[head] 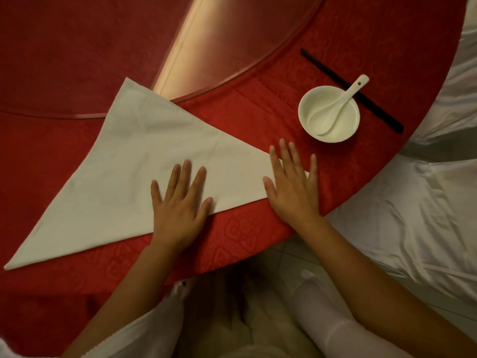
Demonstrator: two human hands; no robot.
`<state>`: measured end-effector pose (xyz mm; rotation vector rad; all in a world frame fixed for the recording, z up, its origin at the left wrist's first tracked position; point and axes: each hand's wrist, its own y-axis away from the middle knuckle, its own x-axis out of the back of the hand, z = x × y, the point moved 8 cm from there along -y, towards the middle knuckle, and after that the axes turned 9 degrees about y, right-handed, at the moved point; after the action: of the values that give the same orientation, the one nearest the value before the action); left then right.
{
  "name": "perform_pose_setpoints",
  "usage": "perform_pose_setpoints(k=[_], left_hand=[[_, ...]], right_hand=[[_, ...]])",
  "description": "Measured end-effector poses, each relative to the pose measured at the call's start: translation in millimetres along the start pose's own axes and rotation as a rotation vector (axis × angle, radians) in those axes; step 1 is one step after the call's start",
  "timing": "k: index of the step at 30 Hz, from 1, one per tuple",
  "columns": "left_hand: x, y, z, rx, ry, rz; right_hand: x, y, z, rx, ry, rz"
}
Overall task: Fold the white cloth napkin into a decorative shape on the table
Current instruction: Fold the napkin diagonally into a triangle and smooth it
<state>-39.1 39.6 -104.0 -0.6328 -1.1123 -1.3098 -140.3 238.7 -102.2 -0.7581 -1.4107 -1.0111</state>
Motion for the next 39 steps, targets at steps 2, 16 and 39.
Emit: perform_pose_setpoints(k=[2, 16, 39], left_hand=[[9, -6, 5, 0.070, 0.088, 0.086], [2, -25, 0, 0.006, 0.022, 0.128], [62, 29, -162, 0.046, -0.039, 0.124]], right_hand=[[7, 0, -8, -0.006, 0.021, 0.038], [5, -21, -89, 0.136, 0.026, 0.045], [11, -7, -266, 0.551, 0.073, 0.018]])
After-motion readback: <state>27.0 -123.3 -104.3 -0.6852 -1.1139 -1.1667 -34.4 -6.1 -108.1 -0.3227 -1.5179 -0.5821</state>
